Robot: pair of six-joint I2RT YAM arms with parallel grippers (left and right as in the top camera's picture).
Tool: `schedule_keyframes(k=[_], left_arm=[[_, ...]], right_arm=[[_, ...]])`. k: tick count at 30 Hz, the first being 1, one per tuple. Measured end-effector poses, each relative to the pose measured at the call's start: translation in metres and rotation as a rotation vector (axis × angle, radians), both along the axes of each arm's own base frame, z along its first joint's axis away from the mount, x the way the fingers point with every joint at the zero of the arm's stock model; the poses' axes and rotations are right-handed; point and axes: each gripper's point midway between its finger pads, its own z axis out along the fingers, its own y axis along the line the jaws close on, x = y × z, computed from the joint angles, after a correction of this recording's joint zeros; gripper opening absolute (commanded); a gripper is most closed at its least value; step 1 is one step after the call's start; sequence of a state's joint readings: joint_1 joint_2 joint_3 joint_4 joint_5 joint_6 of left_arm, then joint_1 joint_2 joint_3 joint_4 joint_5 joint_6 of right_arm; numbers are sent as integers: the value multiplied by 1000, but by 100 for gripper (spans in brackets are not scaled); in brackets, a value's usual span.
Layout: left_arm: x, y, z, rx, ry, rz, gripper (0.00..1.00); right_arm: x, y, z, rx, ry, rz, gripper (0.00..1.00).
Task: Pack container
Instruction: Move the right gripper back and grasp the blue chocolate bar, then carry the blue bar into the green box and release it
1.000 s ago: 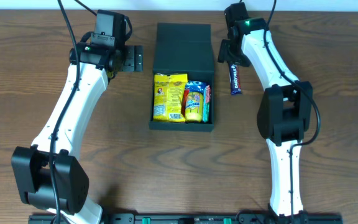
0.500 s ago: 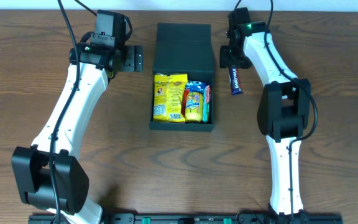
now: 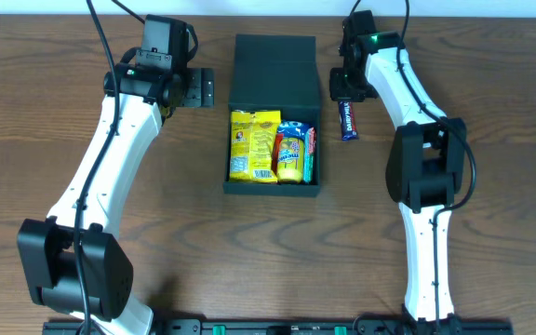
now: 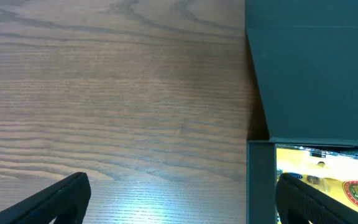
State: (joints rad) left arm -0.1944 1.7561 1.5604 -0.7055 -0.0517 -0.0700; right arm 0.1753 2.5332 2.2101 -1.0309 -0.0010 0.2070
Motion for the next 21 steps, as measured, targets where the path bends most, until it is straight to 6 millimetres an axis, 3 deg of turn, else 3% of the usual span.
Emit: schedule_keyframes(k=[6,12,18,21], left_arm=[[0,0,0,0,0,0,96],[0,0,0,0,1,0,96],[0,0,0,0,1,0,95],[0,0,0,0,1,0,95]], right_arm=[[-2,0,0,-1,7,0,1],[-21,-3,13,-15,89,0,1],[-26,1,84,-4,41,0,1],[-45,18,133,11,6,-5,2]])
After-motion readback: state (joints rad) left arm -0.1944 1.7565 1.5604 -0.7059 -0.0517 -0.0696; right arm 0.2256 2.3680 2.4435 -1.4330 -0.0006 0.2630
